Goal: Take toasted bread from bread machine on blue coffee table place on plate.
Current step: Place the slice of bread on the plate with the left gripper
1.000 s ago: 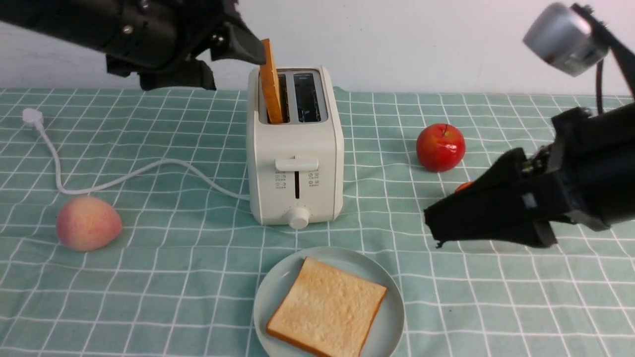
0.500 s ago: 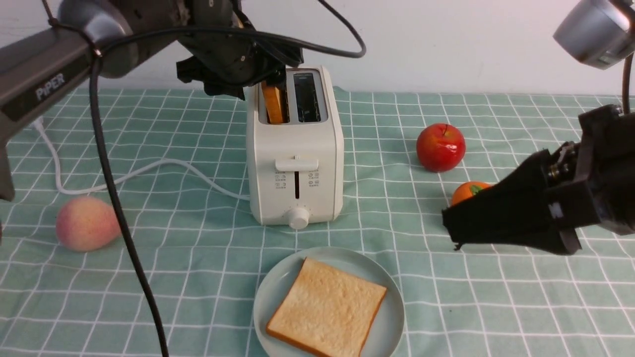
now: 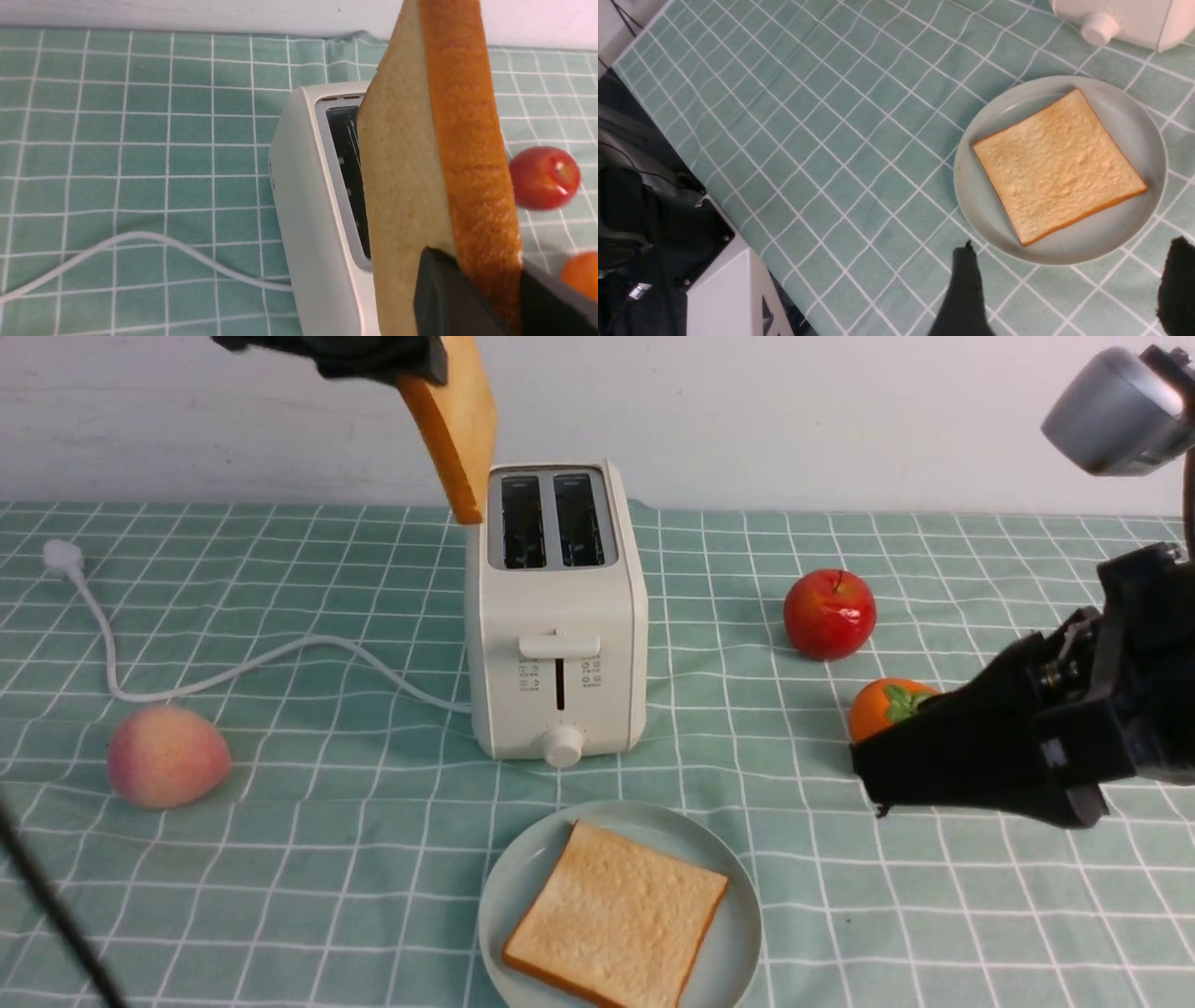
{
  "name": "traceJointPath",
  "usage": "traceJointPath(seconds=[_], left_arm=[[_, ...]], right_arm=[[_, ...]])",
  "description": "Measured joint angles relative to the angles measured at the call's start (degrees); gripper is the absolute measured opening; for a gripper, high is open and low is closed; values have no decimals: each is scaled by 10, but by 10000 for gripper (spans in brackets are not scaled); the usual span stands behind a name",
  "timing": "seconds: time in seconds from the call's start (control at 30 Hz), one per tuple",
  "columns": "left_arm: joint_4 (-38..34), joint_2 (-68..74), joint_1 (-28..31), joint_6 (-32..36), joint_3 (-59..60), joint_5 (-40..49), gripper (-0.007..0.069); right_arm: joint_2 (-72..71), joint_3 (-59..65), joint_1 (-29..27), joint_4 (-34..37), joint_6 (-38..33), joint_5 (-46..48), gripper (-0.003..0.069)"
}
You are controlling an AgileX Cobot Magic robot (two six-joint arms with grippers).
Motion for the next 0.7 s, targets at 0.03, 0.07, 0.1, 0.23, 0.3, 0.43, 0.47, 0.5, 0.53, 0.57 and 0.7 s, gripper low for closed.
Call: traceJointPath(seconds=[0.03, 0.07, 0.1, 0.23, 0.3, 0.43, 0.47, 0.5, 0.53, 0.57, 0.7], left_arm=[[-23, -31, -3, 23, 14, 15, 88], [-51, -60, -5, 59, 42, 34, 88], [-95, -92, -7, 96, 72, 51, 88], [-237, -158, -9, 197, 212, 72, 88], [-320, -168, -10, 248, 302, 52, 88], [-476, -148, -10, 319, 444, -41, 88], [-526, -132, -10, 343, 481, -66, 88], [-563, -117, -10, 365, 505, -89, 88], [-590, -105, -10, 377, 523, -106, 88], [-613, -92, -10, 396, 534, -127, 88], [-658, -36, -10, 431, 546, -189, 110]], right_arm=[[0, 0, 0, -4, 0, -2, 519], [0, 0, 0, -7, 0, -4, 519], [0, 0, 0, -8, 0, -7, 519], [0, 0, 0, -7, 0, -9, 519], [0, 0, 0, -7, 0, -9, 519], [0, 0, 0, -7, 0, -10, 519], [0, 0, 0, -7, 0, -10, 519], [0, 0, 0, -7, 0, -10, 519], [0, 0, 0, -7, 0, -10, 519], [0, 0, 0, -7, 0, -10, 519], [0, 0, 0, -3, 0, -9, 519]])
